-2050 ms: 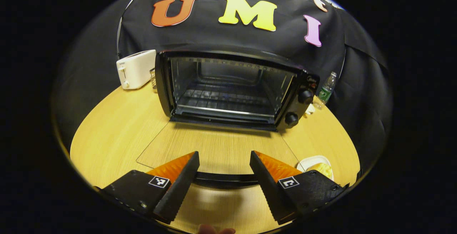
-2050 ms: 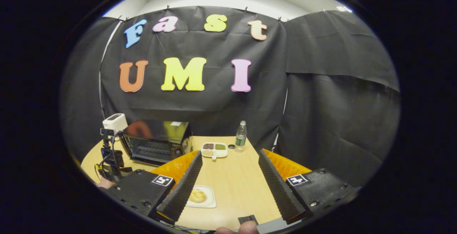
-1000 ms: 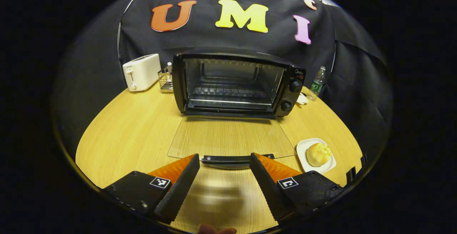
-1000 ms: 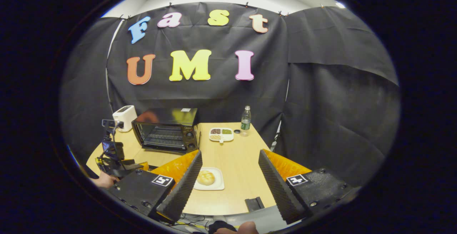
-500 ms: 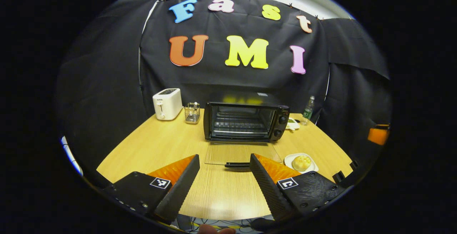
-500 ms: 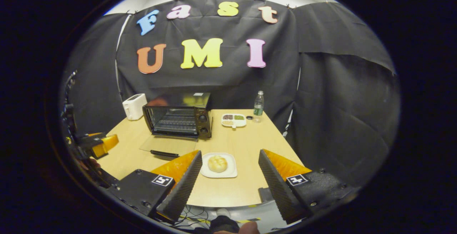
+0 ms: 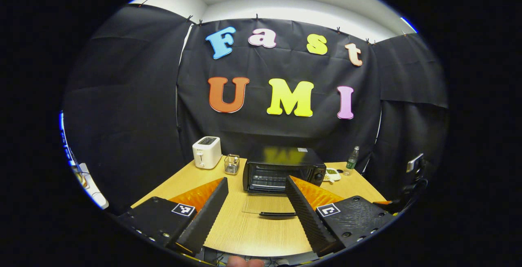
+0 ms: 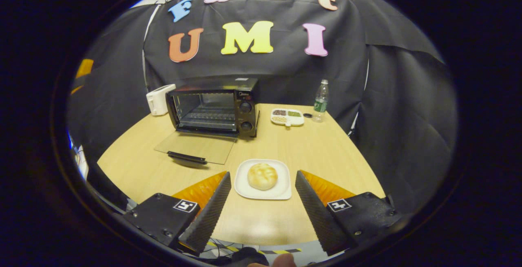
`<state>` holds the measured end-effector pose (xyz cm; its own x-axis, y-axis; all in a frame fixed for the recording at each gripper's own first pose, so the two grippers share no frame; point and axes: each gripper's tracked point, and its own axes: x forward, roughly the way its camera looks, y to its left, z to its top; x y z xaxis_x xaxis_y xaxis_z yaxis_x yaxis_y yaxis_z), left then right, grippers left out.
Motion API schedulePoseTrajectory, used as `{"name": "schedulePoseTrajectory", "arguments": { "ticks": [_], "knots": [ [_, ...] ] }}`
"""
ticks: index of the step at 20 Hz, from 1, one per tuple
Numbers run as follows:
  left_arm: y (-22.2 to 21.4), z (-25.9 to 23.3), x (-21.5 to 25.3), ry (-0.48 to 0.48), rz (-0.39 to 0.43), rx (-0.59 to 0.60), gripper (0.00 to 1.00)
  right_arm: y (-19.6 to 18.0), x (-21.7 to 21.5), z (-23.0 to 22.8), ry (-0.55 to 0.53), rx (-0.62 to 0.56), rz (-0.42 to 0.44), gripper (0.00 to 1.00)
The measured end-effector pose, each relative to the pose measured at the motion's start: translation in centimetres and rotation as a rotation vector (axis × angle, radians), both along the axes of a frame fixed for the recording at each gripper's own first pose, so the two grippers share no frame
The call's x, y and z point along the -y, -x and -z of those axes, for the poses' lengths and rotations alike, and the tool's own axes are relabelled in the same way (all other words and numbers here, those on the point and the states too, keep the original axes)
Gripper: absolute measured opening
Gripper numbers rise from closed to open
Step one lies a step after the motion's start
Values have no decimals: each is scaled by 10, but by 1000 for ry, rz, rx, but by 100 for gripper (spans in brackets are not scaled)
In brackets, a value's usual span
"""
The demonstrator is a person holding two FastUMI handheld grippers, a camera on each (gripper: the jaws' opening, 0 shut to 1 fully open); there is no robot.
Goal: Open the electric oven with the left hand, put the food in, and close the electric oven.
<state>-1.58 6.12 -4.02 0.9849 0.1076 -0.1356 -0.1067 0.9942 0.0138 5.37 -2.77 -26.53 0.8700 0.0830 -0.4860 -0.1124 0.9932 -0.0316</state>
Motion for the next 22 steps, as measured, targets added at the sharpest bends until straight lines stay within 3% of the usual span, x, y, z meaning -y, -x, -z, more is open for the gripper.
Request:
{"name": "schedulePoseTrajectory", "arguments": {
  "ticks": [1,2,3,4,5,6,8,9,10,11,12,13,16,17,18,19,22],
  "knots": [
    [-1,-4,3,-13,-1,5,92,-9,-1,13,-3,-18,-11,99],
    [-4,-4,8,-23,-5,2,83,-18,-2,25,-6,-36,-22,99],
    [-7,-3,12,-28,-14,-4,93,-27,-1,38,-10,-59,-30,99],
    [-11,0,15,-30,-25,-12,92,-34,1,50,-16,-81,-34,99],
    [-13,3,20,-26,-33,-19,83,-41,4,59,-21,-98,-37,99],
    [-16,3,23,-20,-42,-22,92,-48,7,68,-21,-114,-38,99],
    [-26,6,31,-9,-53,-36,93,-63,10,84,-17,-139,-50,99],
    [-30,8,33,-13,-59,-46,92,-68,10,92,-14,-152,-59,99],
    [-35,9,33,-20,-66,-53,83,-72,11,98,-9,-165,-70,99],
    [-38,8,32,-27,-74,-56,83,-75,11,104,-9,-175,-80,99],
    [-42,8,32,-30,-81,-58,92,-79,9,108,-13,-187,-93,99],
    [-47,10,32,-29,-88,-63,83,-80,7,113,-14,-200,-107,99],
    [-59,19,36,-6,-108,-92,83,-84,4,120,-34,-235,-132,99],
    [-62,21,37,5,-112,-98,92,-86,3,121,-39,-237,-135,97],
    [-64,24,39,25,-117,-105,92,-88,2,120,-40,-237,-141,94],
    [-67,25,40,47,-119,-110,84,-88,2,120,-37,-238,-146,90],
    [-72,21,34,70,-130,-104,83,-91,3,113,-51,-241,-144,82]
  ]
}}
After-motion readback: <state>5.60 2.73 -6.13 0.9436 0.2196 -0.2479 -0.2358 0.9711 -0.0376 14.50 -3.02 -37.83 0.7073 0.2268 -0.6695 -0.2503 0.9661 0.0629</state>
